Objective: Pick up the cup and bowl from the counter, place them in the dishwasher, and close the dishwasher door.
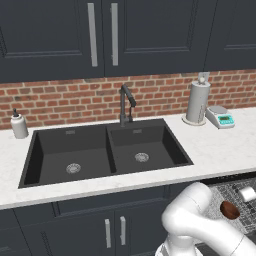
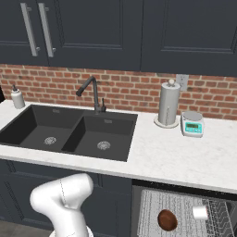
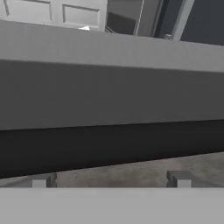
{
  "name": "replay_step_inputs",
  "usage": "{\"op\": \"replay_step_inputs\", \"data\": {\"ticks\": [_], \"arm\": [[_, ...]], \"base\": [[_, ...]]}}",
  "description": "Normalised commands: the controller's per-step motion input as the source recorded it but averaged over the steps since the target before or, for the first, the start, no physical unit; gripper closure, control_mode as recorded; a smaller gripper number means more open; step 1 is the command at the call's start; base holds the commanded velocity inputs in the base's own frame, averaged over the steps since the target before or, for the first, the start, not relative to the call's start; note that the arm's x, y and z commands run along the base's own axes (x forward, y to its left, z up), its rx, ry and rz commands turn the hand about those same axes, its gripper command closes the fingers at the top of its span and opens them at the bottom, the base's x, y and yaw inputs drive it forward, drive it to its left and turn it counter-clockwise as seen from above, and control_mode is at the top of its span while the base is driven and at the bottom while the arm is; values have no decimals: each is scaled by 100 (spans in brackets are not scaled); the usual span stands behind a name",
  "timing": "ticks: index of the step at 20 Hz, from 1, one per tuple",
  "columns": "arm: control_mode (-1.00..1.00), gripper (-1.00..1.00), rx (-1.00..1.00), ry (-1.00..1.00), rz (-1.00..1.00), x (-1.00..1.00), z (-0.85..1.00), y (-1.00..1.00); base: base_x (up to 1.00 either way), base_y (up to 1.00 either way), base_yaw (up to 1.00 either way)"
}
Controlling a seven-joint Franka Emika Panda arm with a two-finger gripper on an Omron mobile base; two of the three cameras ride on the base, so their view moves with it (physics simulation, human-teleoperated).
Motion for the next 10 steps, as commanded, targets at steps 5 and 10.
{"op": "replay_step_inputs", "data": {"ticks": [5, 10], "arm": [[-100, -100, 0, -30, 10, 92, -52, 0], [-100, -100, 0, -25, 9, 100, -51, 1]], "base": [[0, 0, 0], [0, 0, 0]]}}
